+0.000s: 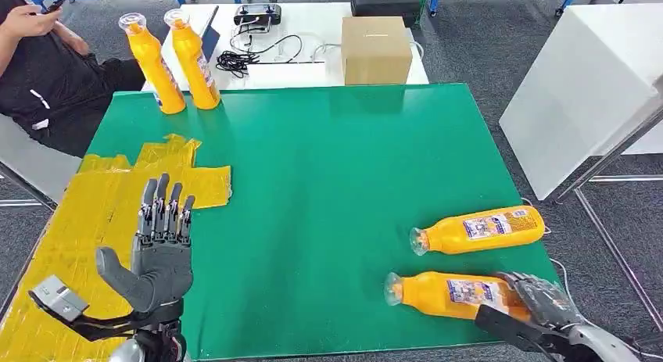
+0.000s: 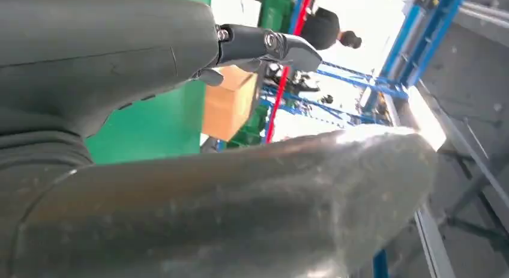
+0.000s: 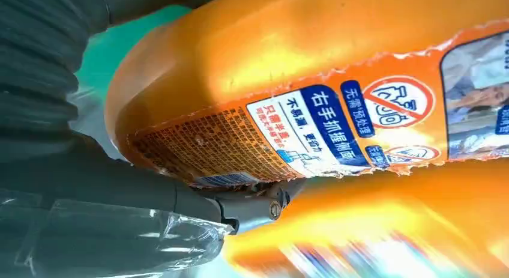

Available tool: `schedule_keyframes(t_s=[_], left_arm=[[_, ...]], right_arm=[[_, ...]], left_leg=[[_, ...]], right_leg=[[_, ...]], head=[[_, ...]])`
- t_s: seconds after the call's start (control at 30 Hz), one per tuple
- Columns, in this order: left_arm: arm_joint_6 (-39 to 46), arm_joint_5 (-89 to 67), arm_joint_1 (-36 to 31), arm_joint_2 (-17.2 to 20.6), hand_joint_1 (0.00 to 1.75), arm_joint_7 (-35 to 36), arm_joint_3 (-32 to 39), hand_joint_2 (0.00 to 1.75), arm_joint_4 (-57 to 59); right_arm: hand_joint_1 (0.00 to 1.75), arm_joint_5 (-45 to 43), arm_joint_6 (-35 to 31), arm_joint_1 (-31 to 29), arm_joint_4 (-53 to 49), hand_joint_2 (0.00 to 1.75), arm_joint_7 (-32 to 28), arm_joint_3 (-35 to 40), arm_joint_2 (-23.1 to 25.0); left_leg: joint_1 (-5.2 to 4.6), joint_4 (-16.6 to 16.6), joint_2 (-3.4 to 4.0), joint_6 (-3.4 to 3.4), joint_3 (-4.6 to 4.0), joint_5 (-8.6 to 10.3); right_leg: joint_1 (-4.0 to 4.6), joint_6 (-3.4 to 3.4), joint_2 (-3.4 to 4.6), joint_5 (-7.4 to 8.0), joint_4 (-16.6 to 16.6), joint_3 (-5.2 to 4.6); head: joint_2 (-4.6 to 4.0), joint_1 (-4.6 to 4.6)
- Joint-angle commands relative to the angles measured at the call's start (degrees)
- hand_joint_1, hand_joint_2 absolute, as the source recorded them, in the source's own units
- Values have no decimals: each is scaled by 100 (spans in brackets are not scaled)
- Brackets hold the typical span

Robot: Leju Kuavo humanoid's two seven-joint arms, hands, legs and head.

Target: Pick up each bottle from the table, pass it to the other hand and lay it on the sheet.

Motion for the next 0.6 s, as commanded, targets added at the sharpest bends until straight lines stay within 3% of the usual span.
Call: schedule_keyframes(t_s=[0.03, 0.07, 0.1, 0.13, 0.2, 0.4, 0.6], left_arm=[[101, 92, 259, 113, 0, -32, 150, 0, -36], [104, 121, 251, 130, 0, -31, 139, 175, -13], [104, 135, 237, 158, 0, -38, 118, 175, 29], [101, 248, 168, 201, 0, -86, 23, 175, 101], [98, 310, 95, 237, 0, -61, -47, 175, 138], [63, 418, -77, 292, 0, 27, -262, 175, 232], [67, 423, -98, 307, 0, 43, -309, 175, 260]], right_arm=[[175, -1599, 427, -240, -1264, 175, -903, -1056, 1803], [175, -1943, 548, -251, -1280, 175, -1022, -1089, 1841], [175, -2128, 635, -261, -1291, 175, -1107, -1153, 1830], [175, -2348, 861, -715, -1087, 175, -1312, -1086, 2179], [175, -2460, 898, -1060, -813, 175, -1353, -841, 2250], [175, -2540, 674, -1940, -193, 175, -1315, -245, 2553], [175, -2519, 577, -2033, -135, 175, -1280, -117, 2550]], left_leg=[[19, -14, 31, -29, 21, -11], [19, -14, 32, -30, 21, -12], [16, -14, 28, -27, 16, -8], [17, -10, 17, -25, 12, -6], [14, -11, 22, -11, -4, 1], [14, -11, 43, -16, -6, 4], [9, -11, 29, -15, -1, 6]], right_leg=[[17, -20, 27, -1, -15, 16], [18, -20, 27, -2, -16, 17], [15, -18, 24, 0, -13, 12], [16, -15, 12, -2, -11, 7], [13, -5, 18, 5, -11, -2], [13, -8, 27, 11, -14, -8], [8, -7, 15, 6, -11, -3]], head=[[0, 0], [0, 0], [0, 0], [0, 2], [0, 7], [0, 4], [0, 2]])
